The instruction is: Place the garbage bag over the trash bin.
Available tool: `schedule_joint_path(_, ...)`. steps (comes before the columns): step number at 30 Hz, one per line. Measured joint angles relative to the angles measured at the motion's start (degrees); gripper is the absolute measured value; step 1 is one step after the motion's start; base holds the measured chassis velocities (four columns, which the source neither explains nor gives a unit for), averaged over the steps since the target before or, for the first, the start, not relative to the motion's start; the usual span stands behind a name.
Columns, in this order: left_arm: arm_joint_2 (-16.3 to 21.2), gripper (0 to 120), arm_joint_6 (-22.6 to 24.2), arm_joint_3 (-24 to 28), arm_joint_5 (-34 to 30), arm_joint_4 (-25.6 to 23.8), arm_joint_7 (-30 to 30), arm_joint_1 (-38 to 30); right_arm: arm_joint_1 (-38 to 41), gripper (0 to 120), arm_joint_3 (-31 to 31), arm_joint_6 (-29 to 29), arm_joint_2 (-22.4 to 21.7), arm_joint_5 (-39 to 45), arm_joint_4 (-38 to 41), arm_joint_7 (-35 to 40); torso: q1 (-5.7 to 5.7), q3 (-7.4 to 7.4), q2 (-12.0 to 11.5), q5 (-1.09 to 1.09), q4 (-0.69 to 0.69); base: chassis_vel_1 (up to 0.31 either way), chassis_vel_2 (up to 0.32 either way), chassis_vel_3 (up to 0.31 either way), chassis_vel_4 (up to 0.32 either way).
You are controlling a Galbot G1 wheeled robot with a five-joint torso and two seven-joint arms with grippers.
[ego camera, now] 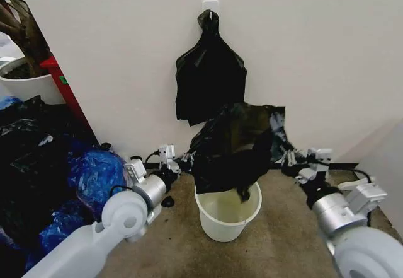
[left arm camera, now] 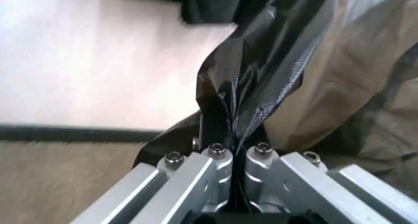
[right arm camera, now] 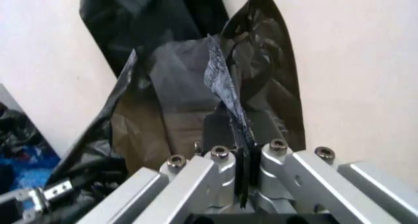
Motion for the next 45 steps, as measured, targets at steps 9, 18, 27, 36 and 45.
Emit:
schedule_joint_path(9,-0.82,0,0.24,-2.9,7.33,-0.7,-2.98,9.72,-1.65,0,-2.47,-1.23,1.63,1.04,-1.9,-0.23,0.0,-0.01,0.0,0.0,0.02,0.0,0.0,0.0,0.0)
schedule_joint_path(18,-1.73,0,0.87,-1.47,9.62,-0.23,-4.66,9.28,-0.39,0,-8.22,-0.94,3.75,0.82,-8.44,1.67,0.0,-0.01,0.0,0.01,0.0,0.0,0.0,0.0,0.0)
schedule_joint_path(27,-0.65,0,1.5,0.48,12.88,-1.37,-7.75,12.78,-5.01,0,-6.06,-0.09,2.99,-0.08,-5.19,4.97,0.0,-0.01,0.0,-0.02,0.0,0.0,0.0,0.0,0.0)
schedule_joint_path(36,0.08,0,1.68,-2.66,14.37,-3.24,-10.1,17.43,-10.81,0,-5.84,-0.76,5.27,-1.03,-5.17,8.92,0.0,-0.01,0.0,0.0,0.0,0.0,0.0,0.0,0.0)
schedule_joint_path(45,-2.76,0,0.34,-1.35,20.56,-0.69,-8.92,22.96,-16.13,0,-6.53,1.36,8.47,-4.76,-8.44,9.78,-0.01,-0.01,0.0,0.0,0.0,0.0,0.0,0.0,0.0)
